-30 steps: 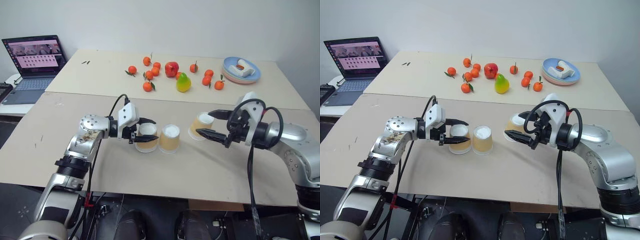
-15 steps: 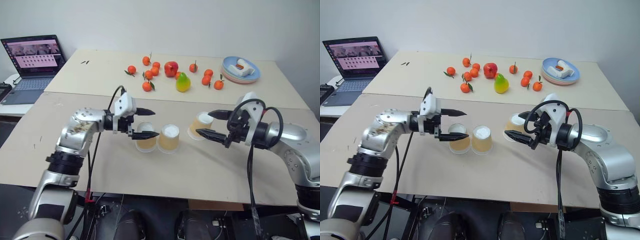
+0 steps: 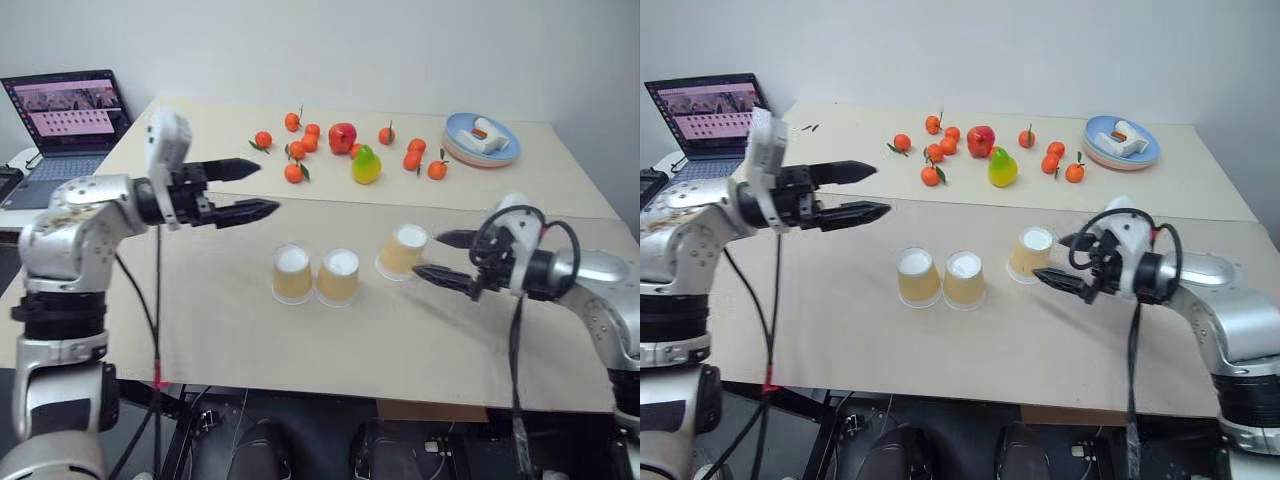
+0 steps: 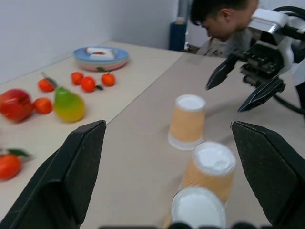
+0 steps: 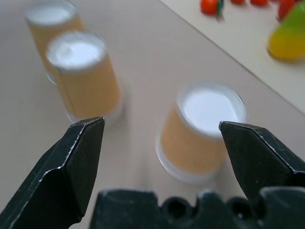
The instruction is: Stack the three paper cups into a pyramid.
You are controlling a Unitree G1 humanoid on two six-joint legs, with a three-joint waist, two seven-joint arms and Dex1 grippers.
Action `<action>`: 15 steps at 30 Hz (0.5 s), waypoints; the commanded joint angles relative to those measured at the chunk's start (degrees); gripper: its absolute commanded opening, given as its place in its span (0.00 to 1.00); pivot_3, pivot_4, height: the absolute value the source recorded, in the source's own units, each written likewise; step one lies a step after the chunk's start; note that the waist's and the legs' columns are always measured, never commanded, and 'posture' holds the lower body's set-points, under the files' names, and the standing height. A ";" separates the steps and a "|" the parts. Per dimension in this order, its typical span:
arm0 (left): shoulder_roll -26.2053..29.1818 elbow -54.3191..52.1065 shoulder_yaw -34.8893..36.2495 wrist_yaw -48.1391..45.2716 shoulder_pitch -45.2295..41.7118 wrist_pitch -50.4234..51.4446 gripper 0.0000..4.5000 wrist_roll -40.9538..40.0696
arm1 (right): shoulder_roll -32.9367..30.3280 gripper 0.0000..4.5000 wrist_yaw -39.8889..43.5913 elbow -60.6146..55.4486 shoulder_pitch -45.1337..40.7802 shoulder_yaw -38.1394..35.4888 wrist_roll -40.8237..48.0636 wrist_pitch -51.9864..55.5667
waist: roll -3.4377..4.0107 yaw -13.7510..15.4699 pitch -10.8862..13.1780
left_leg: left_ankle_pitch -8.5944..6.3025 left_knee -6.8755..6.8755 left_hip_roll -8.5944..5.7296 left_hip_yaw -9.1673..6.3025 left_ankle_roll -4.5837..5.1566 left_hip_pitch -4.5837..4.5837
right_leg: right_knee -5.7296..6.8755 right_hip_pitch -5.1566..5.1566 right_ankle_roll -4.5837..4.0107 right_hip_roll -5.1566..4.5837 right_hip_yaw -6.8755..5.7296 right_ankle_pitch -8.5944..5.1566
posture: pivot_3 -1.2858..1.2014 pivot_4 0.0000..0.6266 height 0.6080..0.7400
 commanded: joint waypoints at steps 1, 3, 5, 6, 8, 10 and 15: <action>0.79 -4.17 -0.17 -0.93 0.01 0.86 1.00 -2.04 | -0.75 1.00 3.51 5.78 -3.62 -0.53 -2.08 -5.52 | 0.00 -0.02 0.00 | 0.00 0.03 0.02 -0.01 0.00 0.02 | 0.02 0.01 0.01 0.00 0.00 0.00 | 0.52 0.24 0.41; 0.84 -4.59 -0.33 -1.10 0.11 1.21 1.00 -2.36 | -0.49 1.00 5.18 10.45 -5.79 0.80 -3.85 -7.69 | 0.00 -0.08 0.00 | 0.00 0.04 0.03 0.01 0.00 0.01 | 0.05 -0.01 0.04 0.01 0.03 -0.02 | 0.52 0.24 0.41; 1.06 -5.32 -0.86 -1.82 0.67 1.36 1.00 -2.60 | 0.31 1.00 6.93 14.88 -8.32 2.57 -5.41 -9.72 | 0.00 -0.16 0.00 | 0.00 0.03 0.03 0.01 0.00 0.01 | 0.04 -0.02 0.03 0.01 0.03 -0.02 | 0.52 0.24 0.41; 1.19 -5.74 -1.20 -2.27 1.04 1.39 1.00 -2.68 | 0.92 1.00 7.77 16.61 -9.52 3.35 -5.86 -10.39 | 0.01 -0.21 0.00 | 0.00 0.02 0.03 0.02 0.00 0.00 | 0.04 -0.05 0.01 0.01 0.04 -0.01 | 0.52 0.24 0.41; 1.63 -6.62 -2.15 -3.34 1.87 1.17 1.00 -2.48 | 2.62 1.00 9.36 19.56 -11.94 4.97 -6.68 -11.63 | 0.01 -0.40 0.00 | 0.00 -0.01 0.03 0.04 -0.01 0.00 | 0.04 -0.08 0.00 0.01 0.05 -0.02 | 0.52 0.24 0.41; 1.93 -7.00 -2.64 -4.04 2.35 1.07 1.00 -2.51 | 4.21 1.00 10.84 21.69 -13.85 5.98 -7.10 -12.38 | 0.03 -0.61 0.02 | 0.00 -0.01 0.04 0.06 -0.01 -0.01 | 0.06 -0.10 -0.01 0.04 0.05 -0.02 | 0.52 0.24 0.41; 1.81 -6.81 -2.56 -5.17 2.78 0.48 1.00 -3.00 | 8.27 1.00 15.43 24.50 -18.03 6.65 -5.09 -12.15 | 0.10 -0.59 0.06 | 0.00 0.01 0.04 0.06 -0.01 -0.01 | 0.07 -0.09 -0.01 0.03 0.05 -0.01 | 0.52 0.24 0.41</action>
